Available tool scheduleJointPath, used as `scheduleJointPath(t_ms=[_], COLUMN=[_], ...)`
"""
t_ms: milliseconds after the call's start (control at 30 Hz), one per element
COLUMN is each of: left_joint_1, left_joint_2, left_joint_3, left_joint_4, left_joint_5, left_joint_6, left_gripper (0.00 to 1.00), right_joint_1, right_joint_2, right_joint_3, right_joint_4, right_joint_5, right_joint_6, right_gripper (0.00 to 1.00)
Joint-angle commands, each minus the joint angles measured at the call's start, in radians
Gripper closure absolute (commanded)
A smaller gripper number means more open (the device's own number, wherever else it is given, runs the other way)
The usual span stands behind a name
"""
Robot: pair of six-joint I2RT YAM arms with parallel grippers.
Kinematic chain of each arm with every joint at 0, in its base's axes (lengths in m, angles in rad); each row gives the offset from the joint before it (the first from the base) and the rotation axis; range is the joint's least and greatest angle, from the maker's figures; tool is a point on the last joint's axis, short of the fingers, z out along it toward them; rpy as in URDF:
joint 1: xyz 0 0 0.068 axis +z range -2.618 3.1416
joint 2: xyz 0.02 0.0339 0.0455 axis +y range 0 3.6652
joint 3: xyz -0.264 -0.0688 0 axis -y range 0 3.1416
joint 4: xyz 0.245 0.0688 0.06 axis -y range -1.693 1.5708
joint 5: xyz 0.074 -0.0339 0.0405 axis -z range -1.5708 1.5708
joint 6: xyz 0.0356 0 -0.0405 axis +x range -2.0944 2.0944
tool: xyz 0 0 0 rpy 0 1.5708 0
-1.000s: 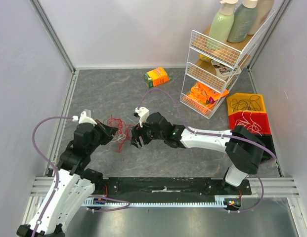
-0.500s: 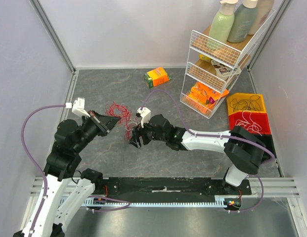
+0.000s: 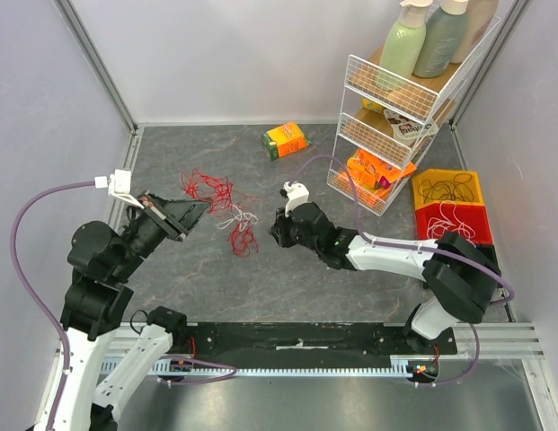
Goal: Untangle the cables
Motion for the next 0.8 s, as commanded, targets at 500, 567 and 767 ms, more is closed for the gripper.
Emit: scheduleJointPath(t_ms=[500, 567, 767], left_joint_1=[0.005, 0.003, 0.003], left_joint_2=[-0.052, -0.065, -0.027], left_joint_3=[-0.149, -0.181, -0.301], left_joint_4=[-0.373, -0.375, -0.318], left_joint_5=[-0.747, -0.77, -0.685], left_joint_6=[-0.031, -0.036, -0.065], left_gripper=[0.98, 0.98, 0.98], right_joint_1=[0.027, 0.034, 0.035], right_joint_2=[0.359, 0.387, 0.399], right_joint_3=[0.382, 0.403, 0.416], right_joint_4=[-0.364, -0.389, -0.399], right_joint_5=[-0.195, -0.166, -0.105], right_joint_6=[-0.139, -0.134, -0.137], right_gripper=[0.4, 0.43, 0.69])
